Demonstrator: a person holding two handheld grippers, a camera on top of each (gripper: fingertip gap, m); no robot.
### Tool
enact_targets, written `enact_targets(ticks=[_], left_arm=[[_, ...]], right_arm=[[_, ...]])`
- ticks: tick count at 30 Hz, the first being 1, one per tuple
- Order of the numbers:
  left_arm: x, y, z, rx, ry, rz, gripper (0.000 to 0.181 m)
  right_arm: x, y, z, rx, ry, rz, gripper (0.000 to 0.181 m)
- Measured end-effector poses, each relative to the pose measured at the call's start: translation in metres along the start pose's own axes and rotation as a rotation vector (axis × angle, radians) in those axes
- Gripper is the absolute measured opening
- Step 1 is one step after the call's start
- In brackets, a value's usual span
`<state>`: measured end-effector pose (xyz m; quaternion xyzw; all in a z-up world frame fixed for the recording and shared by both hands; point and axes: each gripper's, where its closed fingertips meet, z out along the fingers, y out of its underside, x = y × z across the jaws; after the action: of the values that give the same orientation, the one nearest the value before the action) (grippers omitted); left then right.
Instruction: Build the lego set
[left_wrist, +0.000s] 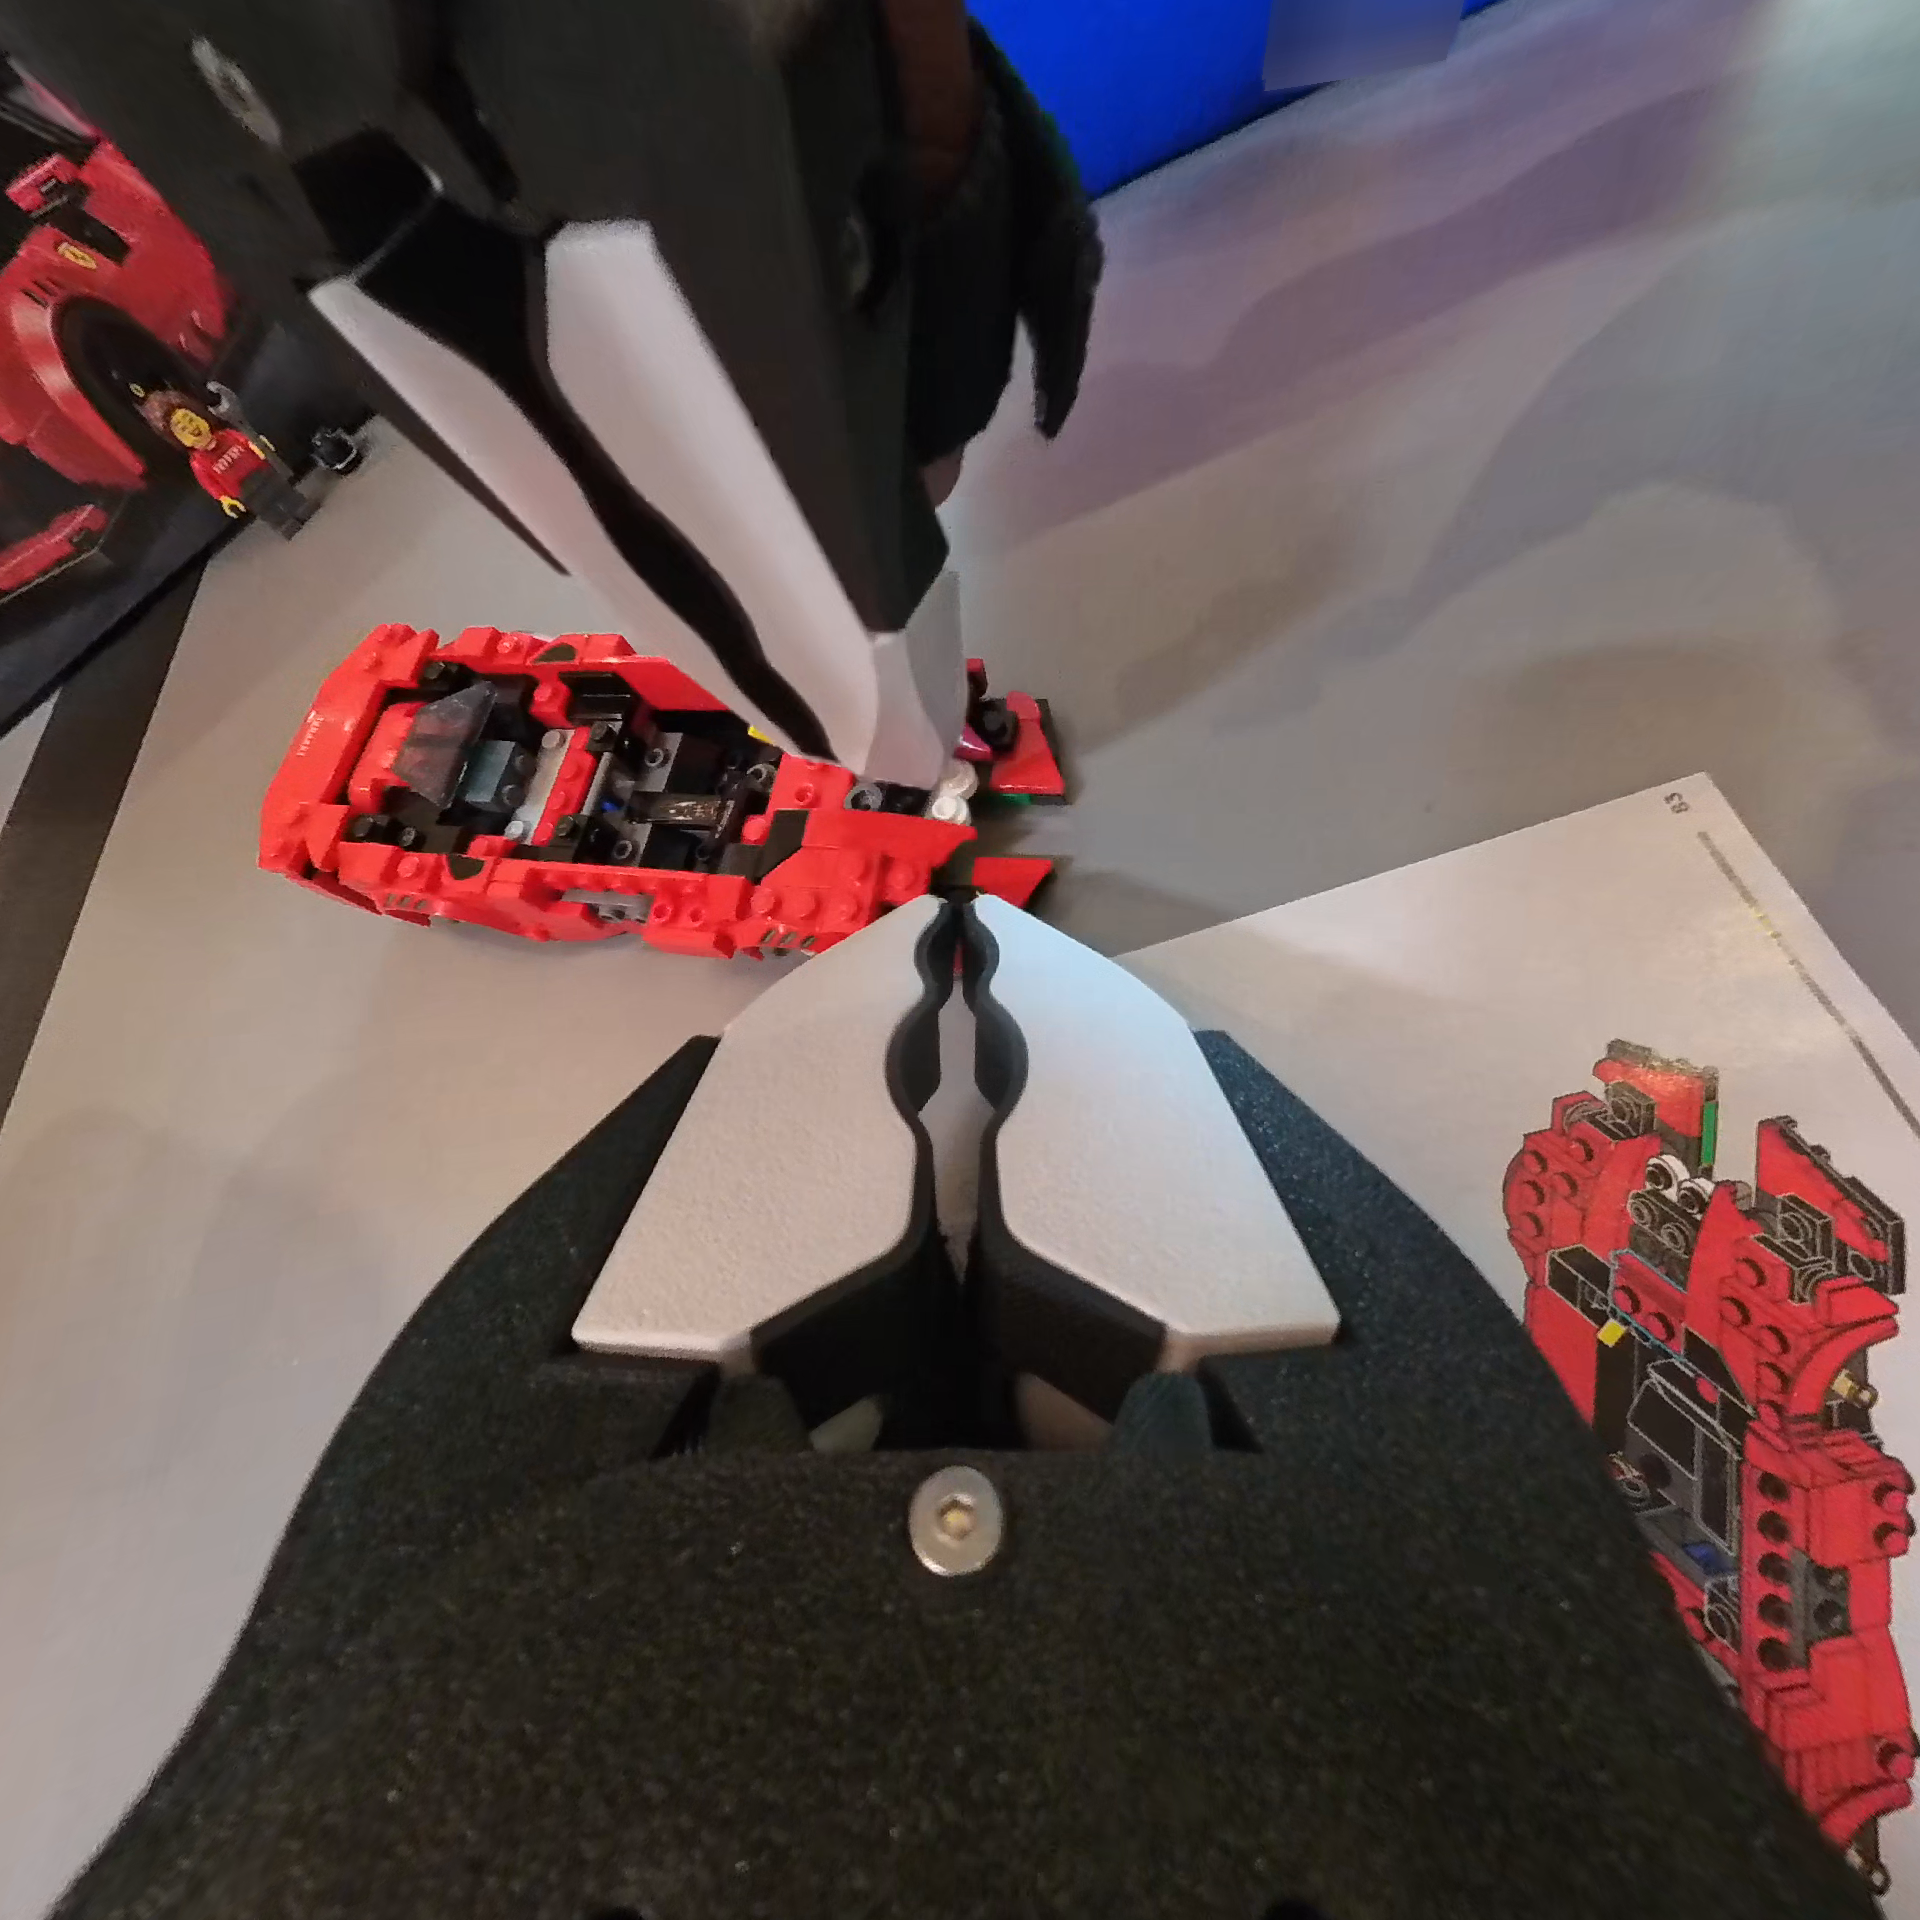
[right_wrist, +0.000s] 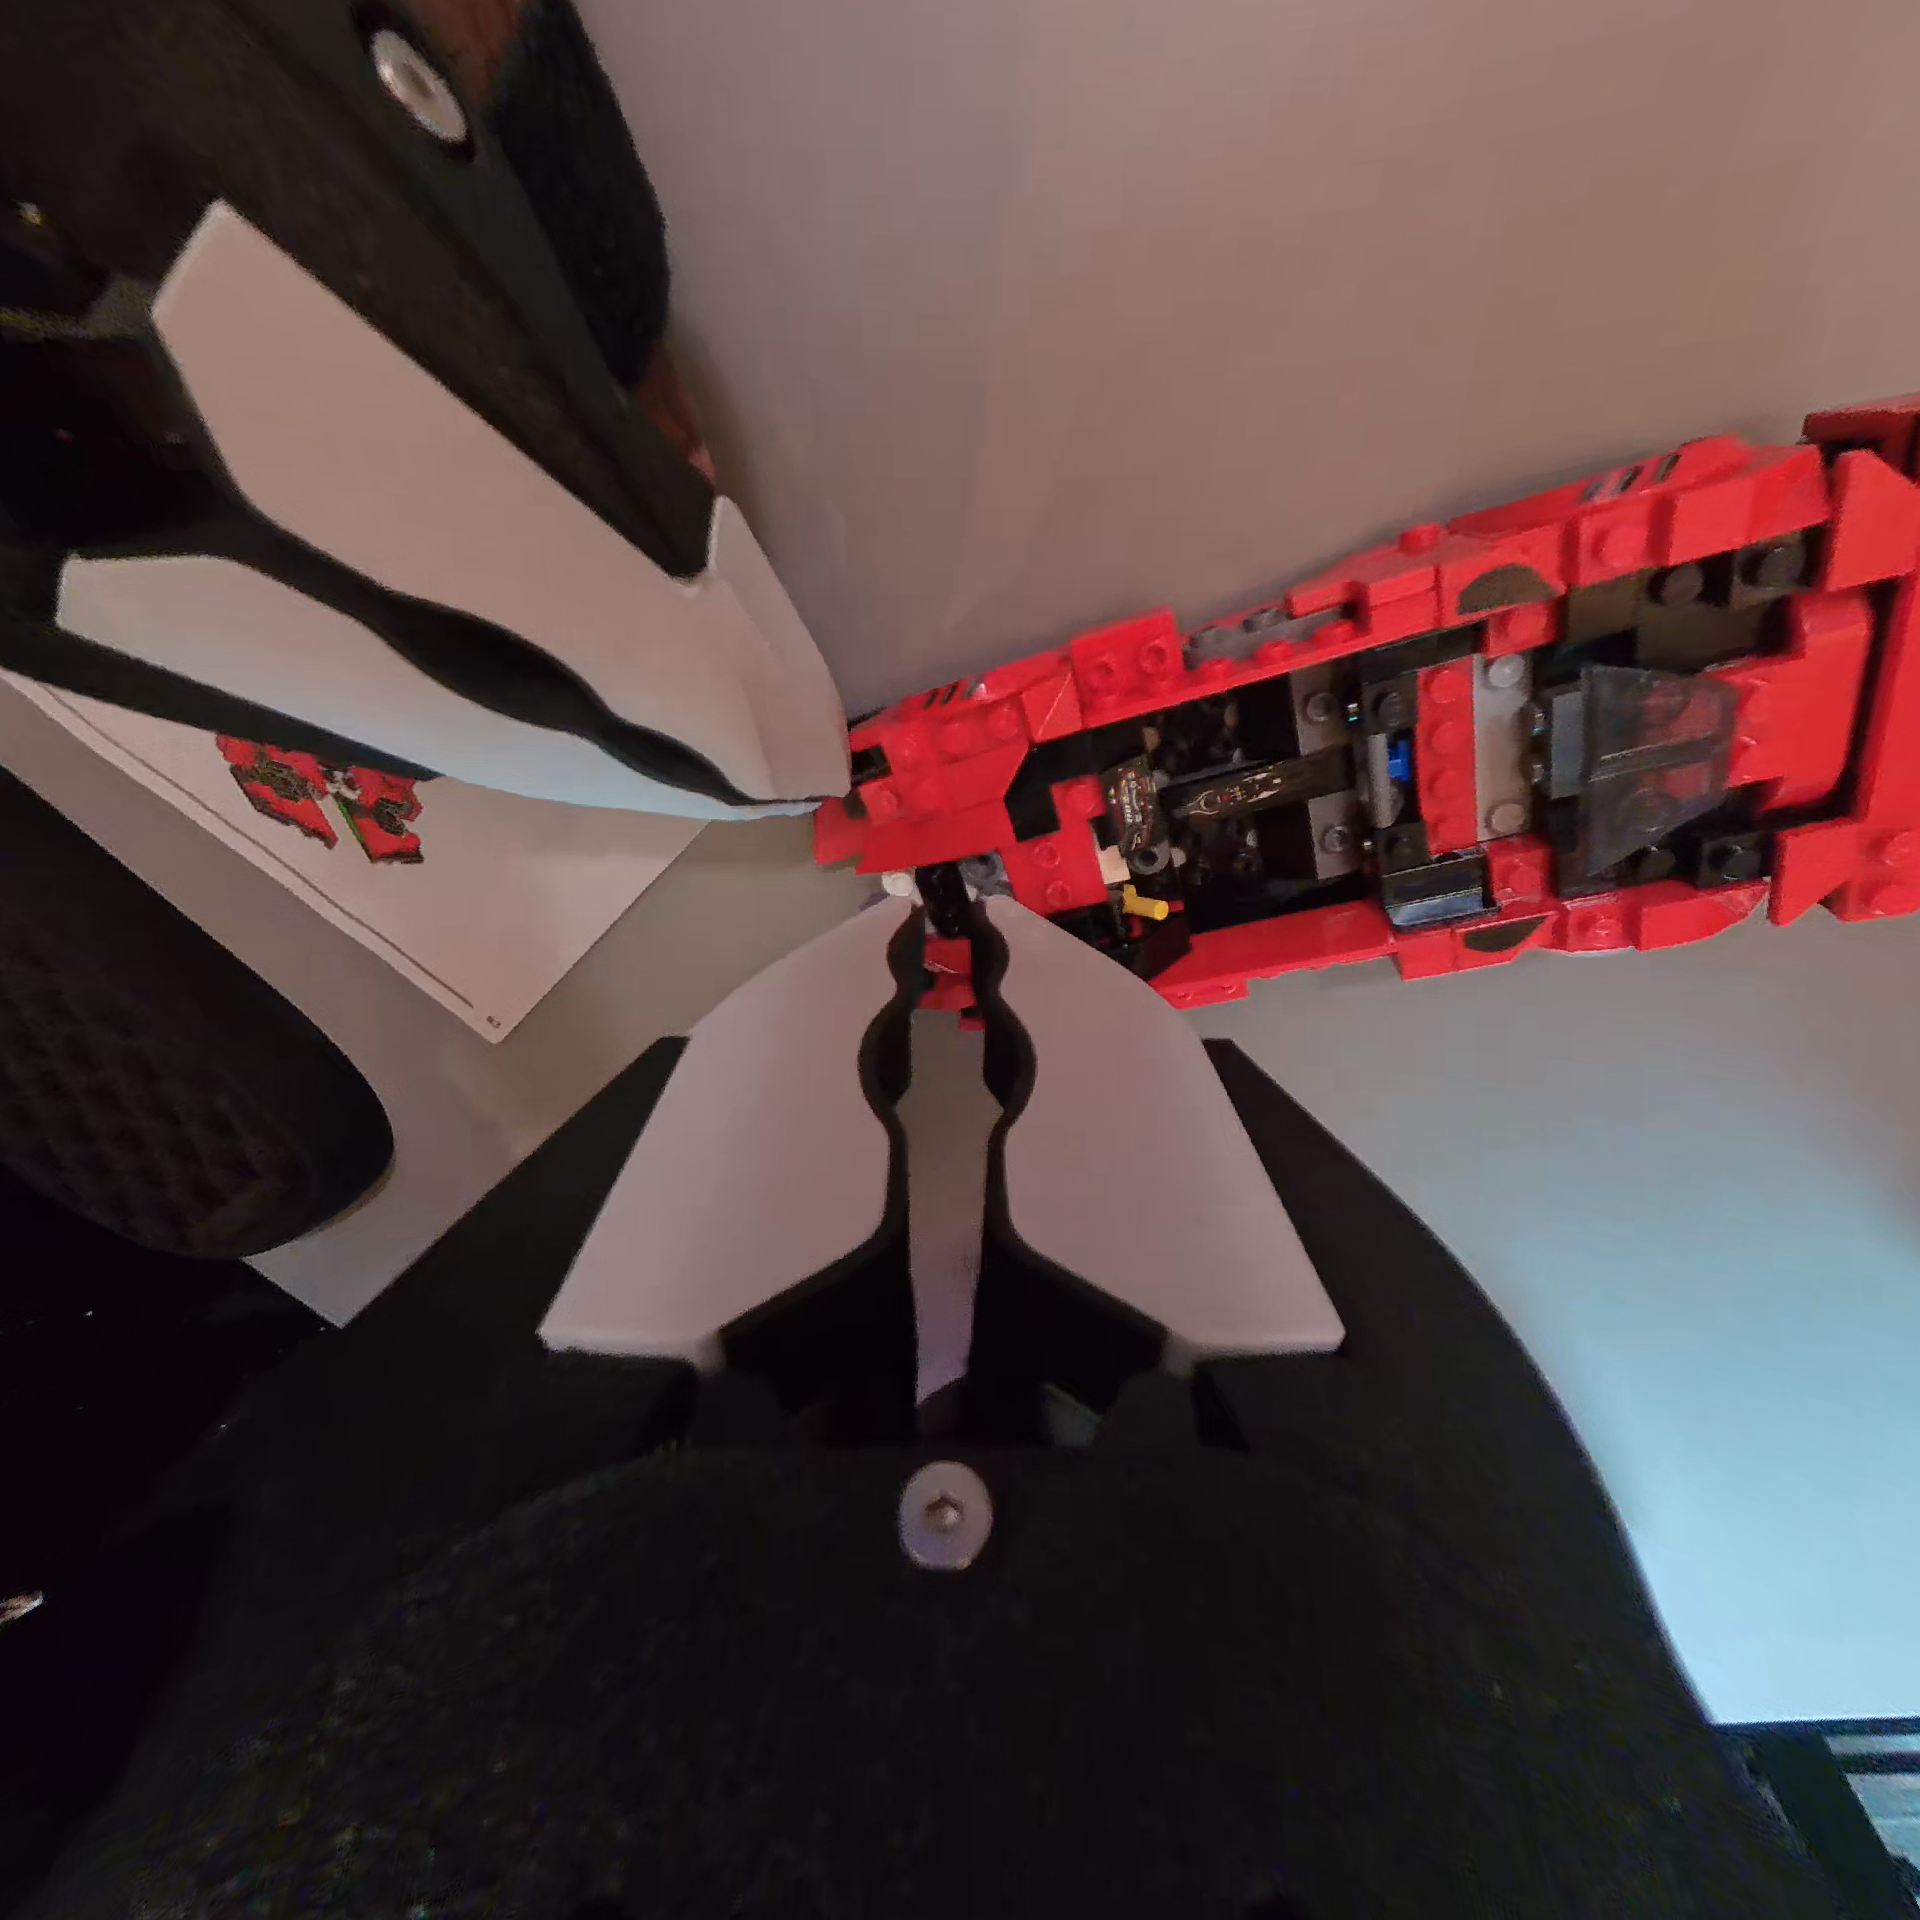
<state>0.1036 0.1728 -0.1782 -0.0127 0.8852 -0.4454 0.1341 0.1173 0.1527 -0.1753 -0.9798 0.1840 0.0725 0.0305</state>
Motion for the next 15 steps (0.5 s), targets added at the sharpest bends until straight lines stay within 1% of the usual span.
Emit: enact_targets(ticks=[4, 6, 8, 10, 11, 13, 15], left_arm=[[0.0, 0.001, 0.0, -0.004, 0.0, 0.004, 0.0], [0.0, 0.0, 0.0, -0.001, -0.001, 0.003, 0.0], [0.0, 0.0, -0.001, 0.004, -0.001, -0.003, 0.001], [-0.002, -0.001, -0.001, 0.013, -0.002, -0.015, 0.002], [-0.003, -0.002, -0.002, 0.019, -0.005, -0.023, 0.002], [-0.005, -0.003, -0.003, 0.031, -0.011, -0.047, 0.004], [-0.009, -0.004, -0.005, 0.047, -0.019, -0.074, 0.006]], right_arm=[[0.002, 0.003, -0.006, 0.036, 0.043, -0.033, 0.01], [0.003, 0.0, -0.014, 0.099, 0.112, -0.122, 0.012], [0.002, -0.004, -0.024, 0.205, 0.233, -0.272, 0.016], [-0.003, -0.007, -0.029, 0.33, 0.407, -0.4, 0.024], [-0.008, -0.007, -0.027, 0.376, 0.482, -0.454, 0.025], [-0.012, -0.004, -0.022, 0.437, 0.651, -0.522, 0.025], [-0.015, -0.002, -0.015, 0.469, 0.783, -0.554, 0.025]])
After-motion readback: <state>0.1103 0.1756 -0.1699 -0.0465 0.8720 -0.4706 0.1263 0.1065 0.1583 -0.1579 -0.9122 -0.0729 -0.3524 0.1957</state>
